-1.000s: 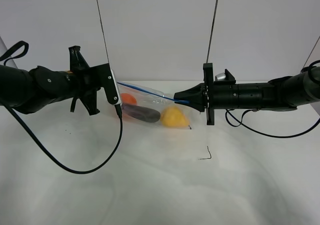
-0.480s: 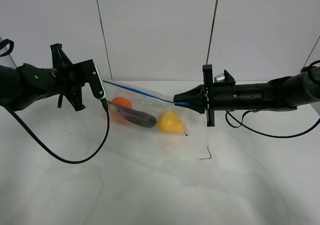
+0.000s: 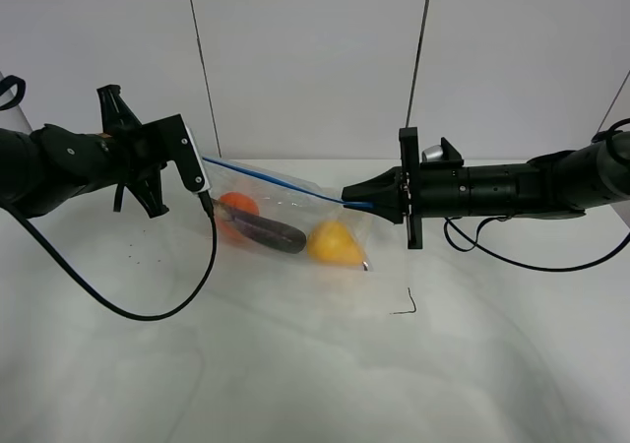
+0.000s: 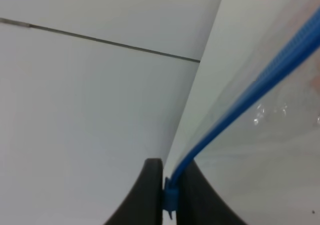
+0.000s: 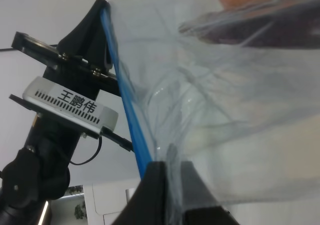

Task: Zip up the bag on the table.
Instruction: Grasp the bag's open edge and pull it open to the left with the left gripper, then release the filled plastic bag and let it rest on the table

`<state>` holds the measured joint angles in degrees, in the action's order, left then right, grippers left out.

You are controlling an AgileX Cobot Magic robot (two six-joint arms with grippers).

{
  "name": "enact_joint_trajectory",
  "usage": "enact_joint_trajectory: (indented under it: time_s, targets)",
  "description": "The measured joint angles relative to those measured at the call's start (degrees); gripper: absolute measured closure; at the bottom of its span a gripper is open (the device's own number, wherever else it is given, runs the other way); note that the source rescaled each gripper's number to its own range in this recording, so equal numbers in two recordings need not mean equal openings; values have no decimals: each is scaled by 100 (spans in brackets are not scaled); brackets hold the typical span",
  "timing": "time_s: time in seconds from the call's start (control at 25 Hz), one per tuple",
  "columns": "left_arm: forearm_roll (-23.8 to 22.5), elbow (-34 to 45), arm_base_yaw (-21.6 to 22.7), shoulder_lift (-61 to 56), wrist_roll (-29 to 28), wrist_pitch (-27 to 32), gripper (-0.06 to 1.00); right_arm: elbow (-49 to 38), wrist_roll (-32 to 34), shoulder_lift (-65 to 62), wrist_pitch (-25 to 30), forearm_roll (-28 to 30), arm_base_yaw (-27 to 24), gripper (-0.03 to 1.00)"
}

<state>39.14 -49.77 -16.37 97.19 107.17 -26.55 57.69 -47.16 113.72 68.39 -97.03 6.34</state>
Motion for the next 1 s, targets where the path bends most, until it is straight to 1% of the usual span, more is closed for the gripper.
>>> enact_joint_trajectory:
  time_s: [0.04, 0.12, 0.32, 0.36, 0.4, 0.52, 0.6, 0.72, 0.88, 0.96, 1.0]
  targets:
    - [0, 0, 0, -6, -64, -1, 93, 0, 0, 0, 0, 0, 0, 97]
    - [11, 0, 19, -17, -364, -59, 79, 0, 0, 0, 4, 52, -10, 97]
    - [37, 0, 64, -17, -941, -142, 30, 0, 0, 0, 6, 85, -18, 97]
    - [41, 0, 64, -17, -1089, -142, 23, 0, 0, 0, 6, 86, -18, 97]
    - [41, 0, 64, -17, -1240, -142, 19, 0, 0, 0, 6, 86, -18, 97]
    - [48, 0, 136, -17, -1558, -142, 13, 0, 0, 0, 6, 91, -18, 97]
    - [70, 0, 275, -17, -1704, -144, 12, 0, 0, 0, 6, 91, -18, 97]
    - [84, 0, 570, 13, -2081, -178, 12, 0, 0, 0, 6, 91, -18, 97]
    - [161, 0, 842, 32, -3072, -184, 12, 0, 0, 0, 6, 91, -18, 97]
    - [410, 0, 927, 32, -3620, -184, 12, 0, 6, 0, 6, 91, -18, 97]
    - [631, 0, 956, 32, -3832, -184, 12, 0, 12, 0, 6, 91, -18, 97]
